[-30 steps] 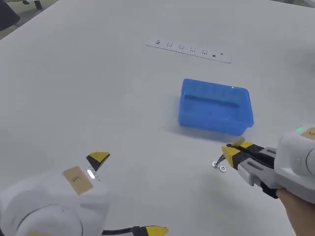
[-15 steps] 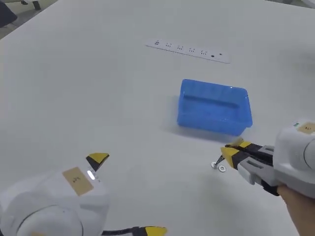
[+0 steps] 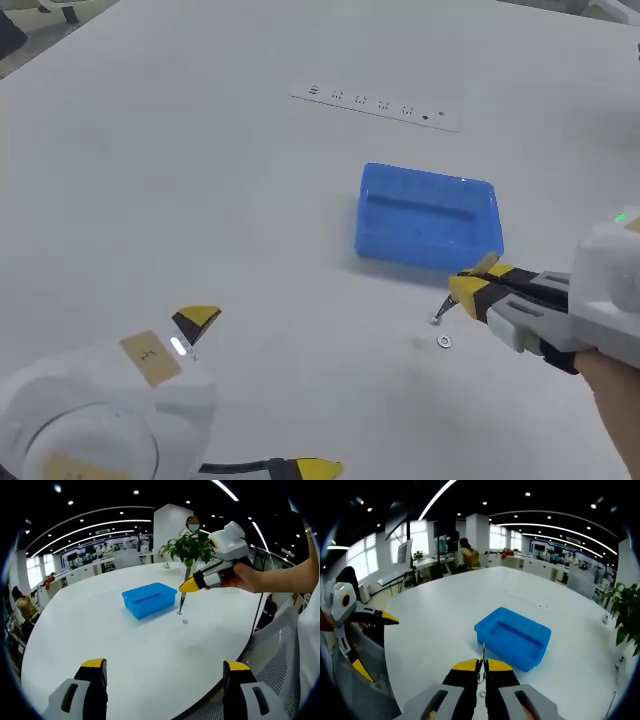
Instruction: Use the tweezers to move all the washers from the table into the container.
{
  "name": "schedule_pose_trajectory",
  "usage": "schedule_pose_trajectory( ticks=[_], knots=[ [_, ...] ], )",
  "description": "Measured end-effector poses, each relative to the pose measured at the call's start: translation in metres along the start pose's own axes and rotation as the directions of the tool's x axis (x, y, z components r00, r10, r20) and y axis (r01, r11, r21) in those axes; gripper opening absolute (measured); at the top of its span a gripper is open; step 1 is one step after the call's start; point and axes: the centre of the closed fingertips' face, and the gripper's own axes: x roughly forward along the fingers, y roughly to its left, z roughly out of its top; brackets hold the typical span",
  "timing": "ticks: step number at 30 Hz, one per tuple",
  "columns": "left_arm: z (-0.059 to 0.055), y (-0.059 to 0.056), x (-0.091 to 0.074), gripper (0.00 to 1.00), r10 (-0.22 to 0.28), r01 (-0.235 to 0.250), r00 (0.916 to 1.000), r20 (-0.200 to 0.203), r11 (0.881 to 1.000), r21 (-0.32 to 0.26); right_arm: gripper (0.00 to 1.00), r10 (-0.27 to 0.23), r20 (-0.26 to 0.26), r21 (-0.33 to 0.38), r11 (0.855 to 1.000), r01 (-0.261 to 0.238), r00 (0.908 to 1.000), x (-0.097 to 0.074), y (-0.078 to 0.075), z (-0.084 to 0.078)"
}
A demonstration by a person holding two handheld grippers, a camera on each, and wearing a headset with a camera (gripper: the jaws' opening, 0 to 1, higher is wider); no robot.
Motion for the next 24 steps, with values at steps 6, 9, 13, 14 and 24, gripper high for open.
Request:
schedule_pose_trajectory(
  ticks=[6,9,13,14,24],
  knots=[
    [0.001,0.0,-0.002,0.99,0.006,-0.006,1.0,0.007,1.0,0.001,0.0,-0.011,0.025,-0.008,1.0,0.011,0.9996,-0.006,-0.006,0.015],
    [0.004,0.0,-0.003,0.99,0.003,-0.003,0.9997,0.023,1.0,-0.005,0.0,-0.024,0.044,-0.011,1.0,0.025,0.9987,-0.008,-0.01,0.023],
    [0.004,0.0,-0.003,0.99,0.001,0.0,0.9996,0.027,1.0,-0.015,0.0,-0.033,0.07,-0.01,0.999,0.033,0.997,-0.008,-0.015,0.034],
    [0.004,-0.001,-0.003,0.99,-0.001,0.002,0.9997,0.023,1.0,-0.016,0.0,-0.035,0.079,-0.007,0.999,0.035,0.9963,-0.008,-0.017,0.037],
    [0.003,-0.002,-0.003,0.99,-0.008,0.009,0.9997,0.022,1.0,-0.024,0.0,-0.061,0.133,0.004,0.998,0.061,0.9893,0.002,-0.034,0.061]
  ],
)
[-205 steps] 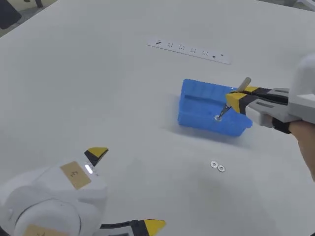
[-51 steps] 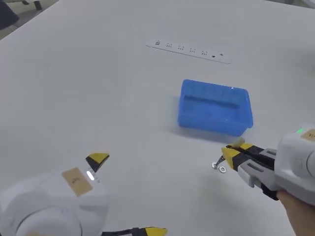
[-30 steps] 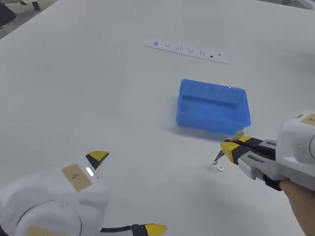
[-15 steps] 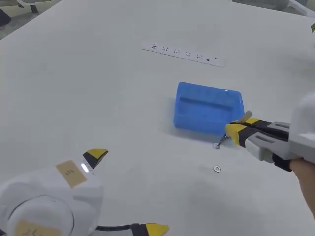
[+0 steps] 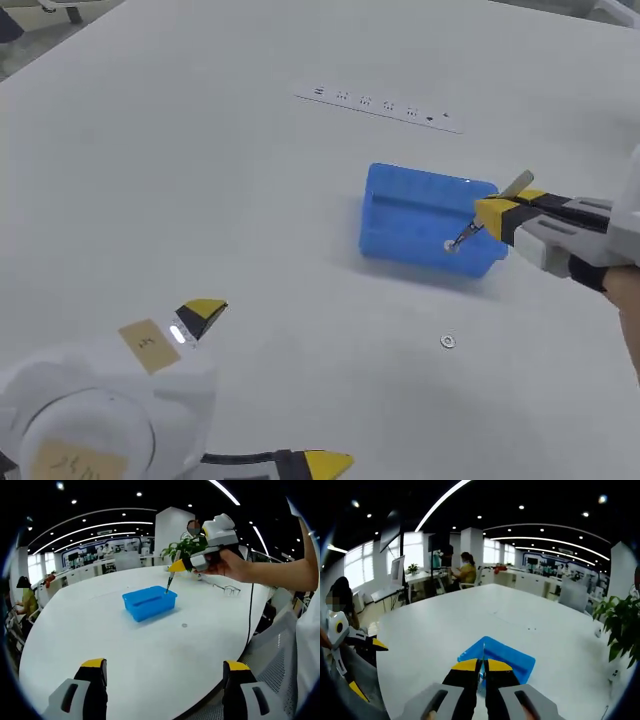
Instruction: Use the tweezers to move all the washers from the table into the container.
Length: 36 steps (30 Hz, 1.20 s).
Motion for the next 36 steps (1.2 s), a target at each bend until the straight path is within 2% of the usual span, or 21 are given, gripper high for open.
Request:
schedule_pose_trajectory(
  ticks=[9,18,22,30,36],
  knots=[
    [0.0,0.002,0.0,0.99,0.006,-0.006,1.0,-0.002,1.0,-0.005,0.0,-0.039,0.019,0.001,0.999,0.039,0.9991,0.022,-0.017,0.003],
    [0.001,0.003,0.001,0.99,0.009,-0.009,1.0,-0.002,1.0,-0.006,0.01,-0.061,-0.03,0.024,0.998,0.062,0.9977,0.042,-0.033,-0.019],
    [-0.001,0.004,0.001,0.99,0.017,-0.017,0.9997,-0.015,1.0,0.004,0.01,-0.063,-0.04,0.032,0.997,0.065,0.9972,0.046,-0.035,-0.024],
    [0.0,0.005,0.001,0.99,0.02,-0.02,0.9998,-0.008,1.0,0.0,0.01,-0.06,-0.071,0.051,0.997,0.063,0.9957,0.055,-0.035,-0.041],
    [-0.003,0.006,0.002,0.99,0.024,-0.024,0.9993,-0.027,1.0,-0.002,0.01,-0.051,-0.093,0.056,0.997,0.057,0.9944,0.063,-0.033,-0.05]
  ],
)
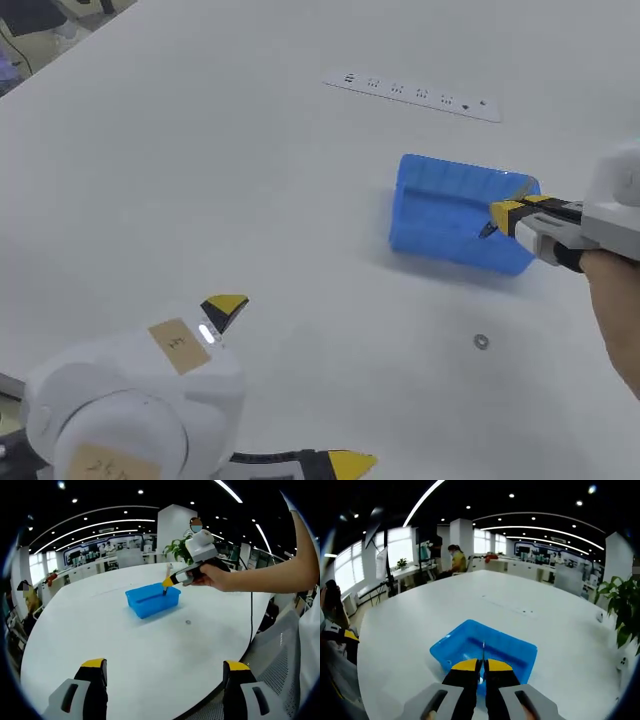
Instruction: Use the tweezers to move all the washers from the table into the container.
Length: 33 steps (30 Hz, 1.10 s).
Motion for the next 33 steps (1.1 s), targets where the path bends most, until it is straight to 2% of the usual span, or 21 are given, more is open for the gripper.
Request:
schedule_pose_trajectory(
  ticks=[7,8,17,24,29,33],
  knots=[
    [-0.002,0.001,0.0,0.98,0.007,-0.007,0.9999,-0.01,1.0,0.01,0.01,0.007,-0.032,0.003,1.0,-0.007,0.9995,0.005,0.003,-0.013],
    [-0.002,0.001,0.001,0.98,0.006,-0.006,0.9999,-0.01,1.0,0.01,0.01,0.006,-0.018,0.004,1.0,-0.006,0.9998,0.004,0.003,-0.012],
    [-0.004,0.001,0.001,0.96,0.008,-0.007,0.9998,-0.019,1.0,0.022,0.01,0.005,-0.02,0.006,1.0,-0.004,0.9998,0.001,0.003,-0.014],
    [-0.004,0.001,0.001,0.96,0.013,-0.012,0.9997,-0.019,0.999,0.029,0.02,0.018,-0.039,-0.004,1.0,-0.018,0.9991,0.001,0.004,-0.013],
    [-0.004,0.001,0.001,0.96,0.012,-0.012,0.9998,-0.016,1.0,0.027,0.02,0.014,-0.021,-0.028,0.999,-0.015,0.9997,-0.003,0.006,-0.001],
    [-0.003,0.001,0.0,0.96,0.011,-0.011,0.9999,-0.011,1.0,0.029,0.02,0.024,0.015,-0.021,0.999,-0.024,0.9996,-0.014,0.008,0.015]
  ],
)
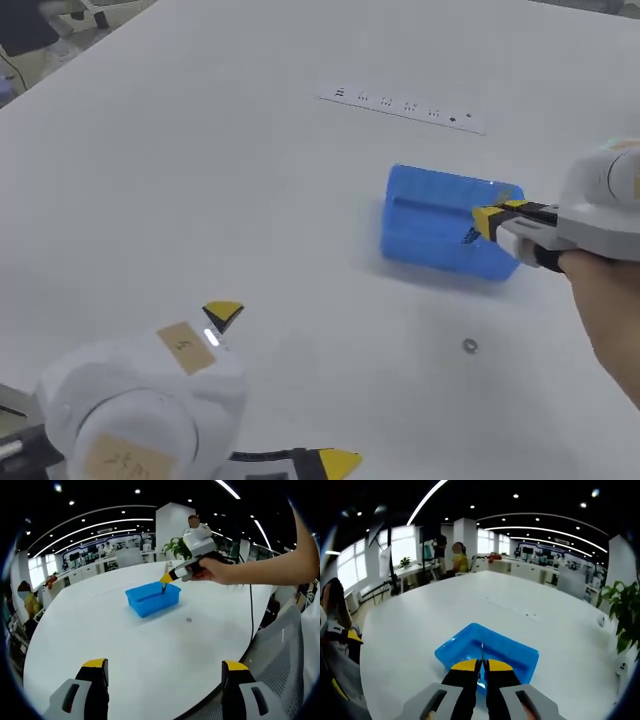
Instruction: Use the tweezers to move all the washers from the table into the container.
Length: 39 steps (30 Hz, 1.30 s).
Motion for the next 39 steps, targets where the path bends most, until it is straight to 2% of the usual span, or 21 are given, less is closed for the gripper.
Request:
schedule_pose_trajectory(
  ticks=[6,10,14,24,32,39],
  knots=[
    [0.001,0.001,0.0,0.96,0.002,-0.002,1.0,0.006,1.0,-0.002,0.02,0.01,0.035,-0.019,1.0,-0.009,0.9993,-0.024,0.009,0.012],
    [0.0,0.0,0.0,0.97,0.0,0.0,1.0,0.004,1.0,-0.001,0.02,0.002,0.042,-0.029,1.0,-0.001,0.9991,-0.039,0.014,0.009],
    [0.0,0.001,0.0,0.97,0.002,-0.002,1.0,0.002,1.0,-0.004,0.02,-0.001,0.045,-0.009,1.0,0.001,0.999,-0.048,0.017,0.004],
    [0.0,0.0,0.0,0.97,-0.004,0.004,1.0,-0.002,1.0,-0.008,0.02,0.016,-0.002,0.034,0.999,-0.015,0.9999,-0.059,0.036,-0.032],
    [0.002,0.0,-0.001,0.99,-0.008,0.008,0.9999,0.014,1.0,-0.027,0.02,0.006,-0.037,0.055,0.998,-0.004,0.9993,-0.058,0.037,-0.052],
    [0.001,-0.001,0.0,0.98,-0.004,0.004,1.0,0.008,1.0,-0.011,0.02,0.007,-0.073,0.065,0.998,-0.002,0.9973,-0.055,0.038,-0.068]
  ],
)
